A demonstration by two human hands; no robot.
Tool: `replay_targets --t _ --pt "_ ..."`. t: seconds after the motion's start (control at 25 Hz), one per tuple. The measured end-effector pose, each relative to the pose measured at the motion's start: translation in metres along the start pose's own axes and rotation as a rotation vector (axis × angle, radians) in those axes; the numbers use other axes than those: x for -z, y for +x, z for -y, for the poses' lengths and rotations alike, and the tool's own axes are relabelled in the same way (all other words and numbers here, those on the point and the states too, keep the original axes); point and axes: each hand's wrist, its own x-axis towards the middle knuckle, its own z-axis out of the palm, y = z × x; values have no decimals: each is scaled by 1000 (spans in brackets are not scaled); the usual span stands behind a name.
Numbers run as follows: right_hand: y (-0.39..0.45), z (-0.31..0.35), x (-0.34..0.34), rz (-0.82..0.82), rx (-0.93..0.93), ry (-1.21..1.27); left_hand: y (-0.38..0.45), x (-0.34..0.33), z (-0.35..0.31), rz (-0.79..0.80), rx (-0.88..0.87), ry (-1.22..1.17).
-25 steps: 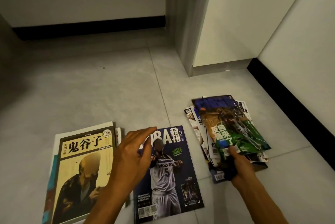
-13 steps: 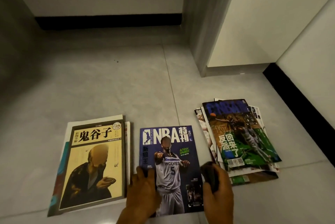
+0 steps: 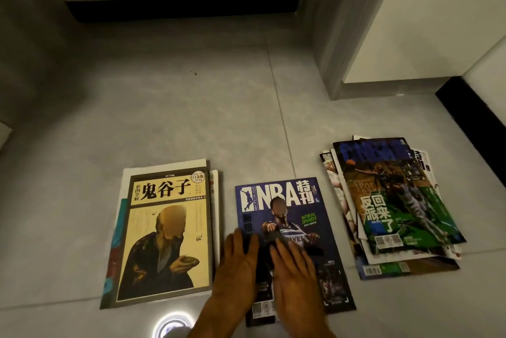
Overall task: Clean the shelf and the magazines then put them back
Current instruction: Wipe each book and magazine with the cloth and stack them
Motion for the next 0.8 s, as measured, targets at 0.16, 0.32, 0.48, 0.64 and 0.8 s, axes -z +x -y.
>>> replay_targets --t 0.16,0.32,0.48,0.64,0.8 --pt "2 -24 3 32 260 -50 15 7 2 120 62 43" --pt "79 -55 25 -122 -332 306 21 7 0 168 62 80" --pt "69 -7 5 -96 -242 168 22 4 2 178 91 104" --pt "64 -28 2 -38 88 -93 30 6 3 171 91 112" --pt "114 -73 25 -130 -446 -22 28 11 7 193 84 121"
